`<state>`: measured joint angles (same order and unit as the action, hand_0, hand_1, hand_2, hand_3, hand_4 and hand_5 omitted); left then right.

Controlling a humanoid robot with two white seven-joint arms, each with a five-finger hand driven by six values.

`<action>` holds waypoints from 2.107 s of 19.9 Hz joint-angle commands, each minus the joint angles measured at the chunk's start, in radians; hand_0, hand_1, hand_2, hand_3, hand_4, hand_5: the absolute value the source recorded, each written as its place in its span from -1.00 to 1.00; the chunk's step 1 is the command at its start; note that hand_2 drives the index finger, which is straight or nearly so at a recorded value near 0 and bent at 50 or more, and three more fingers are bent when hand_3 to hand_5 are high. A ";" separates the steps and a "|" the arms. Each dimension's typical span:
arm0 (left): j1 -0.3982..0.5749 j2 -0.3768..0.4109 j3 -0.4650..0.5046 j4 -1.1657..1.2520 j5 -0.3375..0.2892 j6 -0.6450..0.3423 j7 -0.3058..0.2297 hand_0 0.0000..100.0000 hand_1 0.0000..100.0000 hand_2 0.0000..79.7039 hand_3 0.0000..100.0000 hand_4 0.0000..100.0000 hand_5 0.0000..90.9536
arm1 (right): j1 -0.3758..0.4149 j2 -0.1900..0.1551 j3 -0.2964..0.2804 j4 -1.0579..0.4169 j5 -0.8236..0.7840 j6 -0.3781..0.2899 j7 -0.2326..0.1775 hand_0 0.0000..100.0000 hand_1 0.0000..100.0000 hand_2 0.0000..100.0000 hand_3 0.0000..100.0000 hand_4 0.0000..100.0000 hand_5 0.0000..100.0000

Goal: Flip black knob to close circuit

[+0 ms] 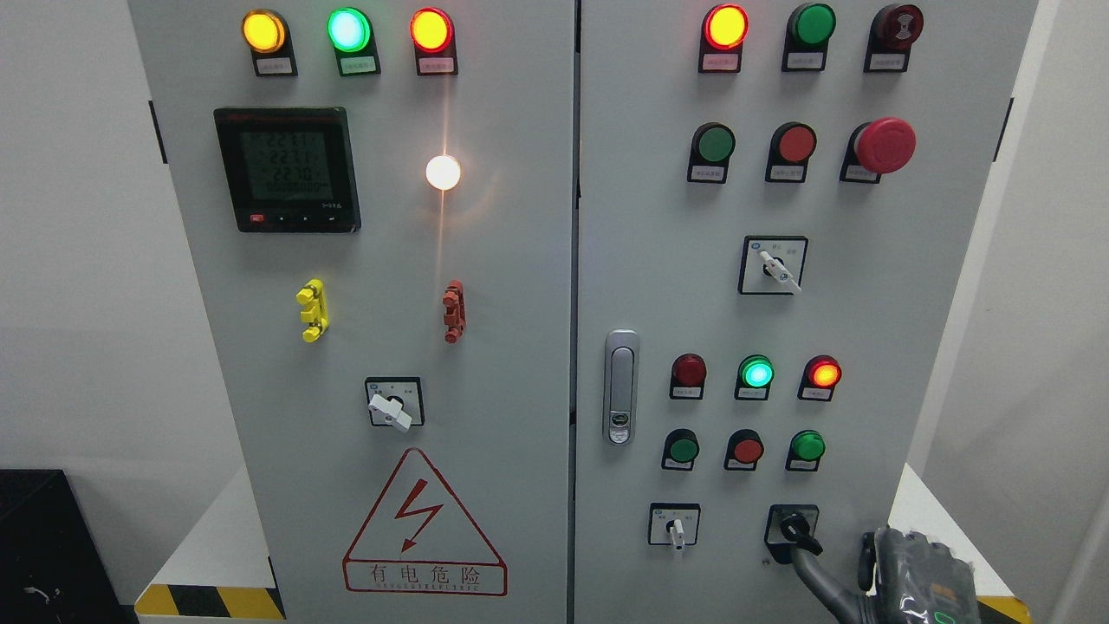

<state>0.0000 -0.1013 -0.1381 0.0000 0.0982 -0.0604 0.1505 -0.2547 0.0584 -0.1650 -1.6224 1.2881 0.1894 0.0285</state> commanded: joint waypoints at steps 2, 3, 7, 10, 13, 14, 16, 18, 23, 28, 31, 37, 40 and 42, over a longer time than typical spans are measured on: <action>0.023 0.000 0.000 -0.029 0.000 0.004 0.000 -0.76 0.11 -1.00 -1.00 -1.00 -1.00 | 0.028 0.003 0.058 -0.025 -0.003 -0.002 -0.007 -1.00 -1.00 0.78 1.00 0.97 1.00; 0.023 0.000 0.000 -0.029 0.000 0.004 0.000 -0.76 0.11 -1.00 -1.00 -1.00 -1.00 | 0.034 0.005 0.068 -0.027 -0.001 -0.001 -0.009 -1.00 -1.00 0.78 1.00 0.97 1.00; 0.023 0.000 0.000 -0.029 0.000 0.004 0.000 -0.76 0.11 -1.00 -1.00 -1.00 -1.00 | 0.035 0.006 0.097 -0.018 -0.001 0.002 -0.009 -1.00 -1.00 0.78 1.00 0.97 1.00; 0.021 0.000 0.000 -0.029 0.000 0.004 0.000 -0.76 0.11 -1.00 -1.00 -1.00 -1.00 | 0.032 0.011 0.107 0.004 0.004 0.004 -0.009 -1.00 -1.00 0.78 1.00 0.97 1.00; 0.021 0.000 0.000 -0.029 0.000 0.004 0.000 -0.76 0.11 -1.00 -1.00 -1.00 -1.00 | 0.032 0.012 0.119 0.013 0.002 0.002 -0.010 -1.00 -1.00 0.78 1.00 0.97 1.00; 0.023 0.000 0.000 -0.029 0.000 0.004 0.000 -0.76 0.11 -1.00 -1.00 -1.00 -1.00 | 0.032 0.012 0.120 0.013 0.000 0.002 -0.012 -1.00 -1.00 0.78 1.00 0.97 1.00; 0.021 0.000 0.000 -0.029 0.000 0.004 0.000 -0.76 0.11 -1.00 -1.00 -1.00 -1.00 | 0.034 0.012 0.122 0.007 0.000 -0.001 -0.024 -1.00 -1.00 0.78 1.00 0.97 1.00; 0.023 0.000 0.000 -0.029 0.000 0.004 0.000 -0.76 0.11 -1.00 -1.00 -1.00 -1.00 | 0.038 0.014 0.133 -0.014 0.000 -0.002 -0.024 -1.00 -1.00 0.78 1.00 0.97 1.00; 0.023 0.000 0.000 -0.029 0.000 0.004 0.000 -0.76 0.11 -1.00 -1.00 -1.00 -1.00 | 0.081 0.018 0.133 -0.079 -0.003 -0.002 -0.024 -1.00 -1.00 0.77 1.00 0.97 1.00; 0.023 0.000 0.000 -0.029 0.000 0.004 0.000 -0.76 0.11 -1.00 -1.00 -1.00 -1.00 | 0.144 0.040 0.131 -0.163 -0.044 -0.002 -0.027 -1.00 -1.00 0.69 1.00 0.94 1.00; 0.023 0.000 0.000 -0.029 0.000 0.004 0.000 -0.76 0.11 -1.00 -1.00 -1.00 -1.00 | 0.176 0.043 0.131 -0.211 -0.055 -0.004 -0.029 -1.00 -1.00 0.63 1.00 0.92 1.00; 0.023 0.000 0.000 -0.029 0.000 0.004 0.000 -0.76 0.11 -1.00 -1.00 -1.00 -1.00 | 0.248 0.072 0.142 -0.290 -0.249 -0.004 -0.042 -1.00 -1.00 0.43 1.00 0.82 0.81; 0.023 0.000 0.000 -0.029 0.000 0.004 0.000 -0.76 0.11 -1.00 -1.00 -1.00 -1.00 | 0.304 0.070 0.168 -0.349 -0.364 0.005 -0.079 -1.00 -1.00 0.32 0.92 0.75 0.67; 0.023 0.000 0.000 -0.029 0.000 0.004 0.000 -0.76 0.11 -1.00 -1.00 -1.00 -1.00 | 0.334 0.070 0.171 -0.375 -0.417 0.004 -0.099 -1.00 -1.00 0.27 0.88 0.74 0.64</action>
<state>0.0000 -0.1013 -0.1381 0.0000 0.0982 -0.0567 0.1505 -0.0025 0.1085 -0.0099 -1.8478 1.0262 0.1917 -0.0459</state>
